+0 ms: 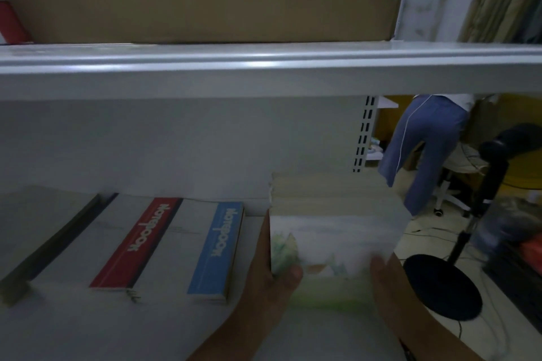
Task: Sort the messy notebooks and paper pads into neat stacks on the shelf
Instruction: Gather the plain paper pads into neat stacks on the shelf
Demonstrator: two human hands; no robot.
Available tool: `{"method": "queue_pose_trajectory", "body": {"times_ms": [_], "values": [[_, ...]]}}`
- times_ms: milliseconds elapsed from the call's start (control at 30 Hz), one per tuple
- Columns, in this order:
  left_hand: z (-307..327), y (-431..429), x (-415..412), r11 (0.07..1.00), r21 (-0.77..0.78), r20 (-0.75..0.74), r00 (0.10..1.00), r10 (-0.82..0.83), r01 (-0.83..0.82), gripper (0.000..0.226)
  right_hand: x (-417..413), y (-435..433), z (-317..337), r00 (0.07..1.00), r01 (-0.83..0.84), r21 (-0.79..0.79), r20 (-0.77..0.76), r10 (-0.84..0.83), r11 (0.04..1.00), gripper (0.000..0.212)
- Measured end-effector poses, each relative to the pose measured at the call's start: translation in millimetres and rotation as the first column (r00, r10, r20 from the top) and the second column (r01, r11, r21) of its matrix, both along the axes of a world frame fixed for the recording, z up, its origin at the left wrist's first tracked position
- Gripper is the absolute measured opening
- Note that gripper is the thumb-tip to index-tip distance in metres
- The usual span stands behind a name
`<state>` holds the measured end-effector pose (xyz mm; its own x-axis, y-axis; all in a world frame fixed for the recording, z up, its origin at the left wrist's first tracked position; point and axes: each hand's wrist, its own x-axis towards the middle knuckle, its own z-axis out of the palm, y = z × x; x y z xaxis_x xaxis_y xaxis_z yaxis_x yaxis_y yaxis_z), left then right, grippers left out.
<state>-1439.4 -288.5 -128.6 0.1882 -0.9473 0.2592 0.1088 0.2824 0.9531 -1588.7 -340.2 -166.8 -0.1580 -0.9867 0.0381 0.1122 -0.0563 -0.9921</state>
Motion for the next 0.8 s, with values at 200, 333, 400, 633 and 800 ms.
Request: {"method": "queue_pose_trajectory", "body": {"times_ms": [200,333,400,633,800], "values": [[-9,-1,12,0.992,0.064,0.034,0.993,-0.109,0.107,0.099,-1,11,8,0.992,-0.026,-0.021,-0.122,0.023,0.999,0.078],[-9,-12,41,0.978,0.076,0.05,0.979,-0.199,0.195,0.096,-4,15,12,0.969,-0.06,-0.152,-0.245,0.022,0.987,0.144],[-6,-19,48,0.971,0.078,0.088,0.969,-0.233,0.226,0.097,-2,15,17,0.974,-0.049,-0.214,-0.224,0.0,0.976,0.121],[20,-23,54,0.982,0.171,0.181,0.977,-0.114,0.082,0.061,-6,7,36,0.916,-0.09,-0.252,-0.4,-0.019,0.964,0.052],[44,-48,57,0.846,0.533,0.157,0.982,-0.101,0.002,0.044,6,-30,84,0.837,-0.141,0.405,-0.439,0.328,0.903,0.071]]}}
